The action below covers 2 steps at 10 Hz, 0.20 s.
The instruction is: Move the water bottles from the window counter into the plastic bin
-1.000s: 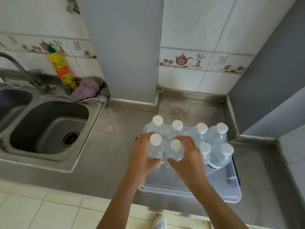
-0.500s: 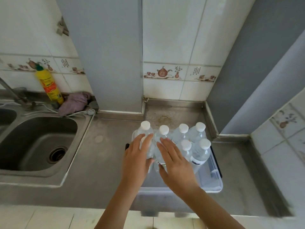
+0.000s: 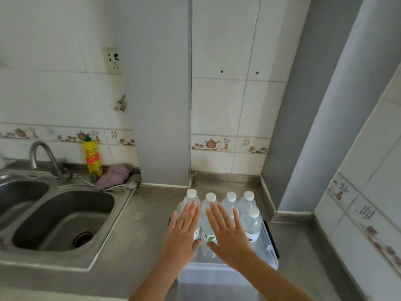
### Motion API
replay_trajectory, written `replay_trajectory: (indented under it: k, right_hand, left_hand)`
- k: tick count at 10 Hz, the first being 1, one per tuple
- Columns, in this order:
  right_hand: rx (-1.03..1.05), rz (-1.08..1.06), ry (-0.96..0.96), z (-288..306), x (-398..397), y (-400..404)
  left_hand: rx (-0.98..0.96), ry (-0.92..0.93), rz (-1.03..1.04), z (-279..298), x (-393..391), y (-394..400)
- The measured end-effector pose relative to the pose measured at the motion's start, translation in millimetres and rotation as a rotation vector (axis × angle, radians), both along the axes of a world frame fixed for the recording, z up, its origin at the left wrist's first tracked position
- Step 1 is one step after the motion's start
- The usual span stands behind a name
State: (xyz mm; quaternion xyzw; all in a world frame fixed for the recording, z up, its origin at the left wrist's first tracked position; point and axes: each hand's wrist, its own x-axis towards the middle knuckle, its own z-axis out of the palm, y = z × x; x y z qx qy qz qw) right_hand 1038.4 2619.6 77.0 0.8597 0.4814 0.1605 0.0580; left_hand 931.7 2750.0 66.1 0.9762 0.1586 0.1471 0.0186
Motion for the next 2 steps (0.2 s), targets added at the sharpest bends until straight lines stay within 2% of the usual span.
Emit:
replay_trajectory:
  k: [1,2]
  right_hand:
    - [-0.024,-0.008,-0.06,19.9,-3.2,-6.7]
    - [0.129,0.003,-0.041,39.2,-5.2,-18.3]
  left_hand:
    - [0.069,-0.057,0.023,16.8,-4.4,-3.4]
    - [0.079,-0.128,0.075,35.1,-7.9,-11.5]
